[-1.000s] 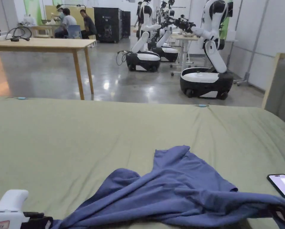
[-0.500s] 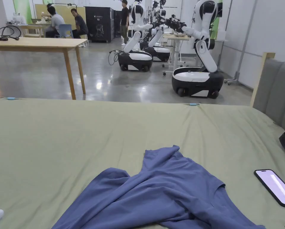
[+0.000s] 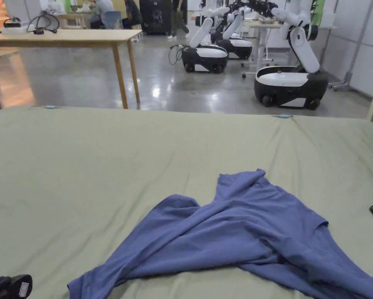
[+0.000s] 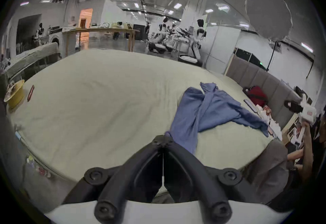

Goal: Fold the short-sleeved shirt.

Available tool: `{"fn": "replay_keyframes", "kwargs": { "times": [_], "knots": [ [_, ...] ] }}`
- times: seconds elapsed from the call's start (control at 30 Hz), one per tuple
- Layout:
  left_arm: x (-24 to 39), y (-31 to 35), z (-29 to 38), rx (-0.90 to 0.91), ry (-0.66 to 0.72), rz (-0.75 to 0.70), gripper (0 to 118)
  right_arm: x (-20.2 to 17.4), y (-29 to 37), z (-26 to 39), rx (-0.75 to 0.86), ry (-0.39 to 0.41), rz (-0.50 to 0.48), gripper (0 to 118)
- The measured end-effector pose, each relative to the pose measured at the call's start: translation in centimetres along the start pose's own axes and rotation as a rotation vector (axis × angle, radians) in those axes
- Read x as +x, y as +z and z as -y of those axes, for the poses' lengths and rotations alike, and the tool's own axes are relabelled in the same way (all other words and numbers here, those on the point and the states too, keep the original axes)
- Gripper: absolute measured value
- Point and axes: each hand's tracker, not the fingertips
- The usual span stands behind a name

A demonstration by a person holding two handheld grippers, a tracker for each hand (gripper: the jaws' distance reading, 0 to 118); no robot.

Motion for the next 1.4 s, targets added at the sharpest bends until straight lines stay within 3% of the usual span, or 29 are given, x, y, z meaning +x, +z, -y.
{"fn": "replay_keyframes", "kwargs": {
  "times": [0.03,0.07,0.1,0.13,0.17,0.37,0.47,0.5,0.53,0.57,0.63,0.7,0.77,0.8,0.83,1.0,1.1,1.3,1.33,1.37,1.4],
  "knots": [
    [0.5,-0.8,0.3,-0.027,-0.019,0.006,0,-0.4,-0.4,-0.1,-0.001,-0.004,-0.005,0],
    [1.0,-1.8,0.6,-0.066,-0.033,0.026,12,-0.6,-0.8,-0.1,-0.005,-0.007,-0.012,0],
    [0.4,-2.7,1.5,-0.088,-0.033,0.043,38,-0.7,-1.1,-0.1,-0.016,-0.006,-0.024,0],
    [0.7,-3.8,2.1,-0.118,-0.044,0.06,95,-0.9,-1.5,0.0,-0.021,-0.004,-0.025,0],
    [1.1,-4.8,2.5,-0.139,-0.055,0.072,118,-1.0,-1.7,0.1,-0.029,0.0,-0.028,0],
    [2.5,-7.2,3.8,-0.16,-0.177,0.123,116,-1.4,-2.6,0.5,-0.085,0.02,-0.036,0],
    [2.9,-8.5,4.0,-0.16,-0.135,0.105,108,-1.4,-2.7,0.7,-0.088,0.014,-0.037,0],
    [2.8,-8.7,3.7,-0.191,-0.128,0.071,97,-1.4,-2.7,0.8,-0.088,0.011,-0.039,0],
    [2.8,-9.2,4.0,-0.198,-0.134,0.056,75,-1.5,-2.7,0.8,-0.089,0.009,-0.041,0],
    [2.8,-9.7,4.4,-0.223,-0.145,0.045,75,-1.4,-2.8,0.8,-0.091,0.008,-0.041,0],
    [2.9,-10.5,5.3,-0.262,-0.203,-0.021,63,-1.5,-2.8,0.9,-0.095,0.012,-0.041,0],
    [3.7,-9.9,5.9,-0.186,-0.267,-0.01,59,-1.4,-2.8,0.9,-0.1,0.019,-0.036,0],
    [3.3,-9.5,5.4,-0.198,-0.244,-0.014,33,-1.4,-2.7,0.9,-0.102,0.026,-0.025,0],
    [3.3,-9.2,5.2,-0.157,-0.215,-0.011,7,-1.4,-2.8,0.8,-0.104,0.023,-0.021,0],
    [3.4,-9.0,5.1,-0.141,-0.167,0.047,1,-1.2,-2.9,0.8,-0.106,0.018,-0.02,0],
    [3.6,-8.0,3.3,-0.16,-0.173,0.032,1,-1.0,-4.2,-0.5,-0.099,0.026,-0.025,0],
    [3.2,-7.6,0.8,-0.137,-0.139,0.04,1,-1.0,-7.2,-3.5,-0.058,0.087,-0.056,0],
    [4.0,-8.1,-4.9,-0.108,-0.072,0.085,1,-0.5,-23.2,-11.0,-0.083,0.14,-0.094,0],
    [4.4,-8.2,-5.6,-0.097,-0.066,0.092,1,-0.4,-26.6,-11.7,-0.126,0.145,-0.099,6],
    [4.9,-8.4,-6.1,-0.091,-0.06,0.097,1,0.0,-29.8,-12.0,-0.15,0.14,-0.112,29],
    [5.2,-8.6,-6.5,-0.092,-0.058,0.103,1,0.2,-32.6,-12.1,-0.194,0.136,-0.14,72]
  ]
}}
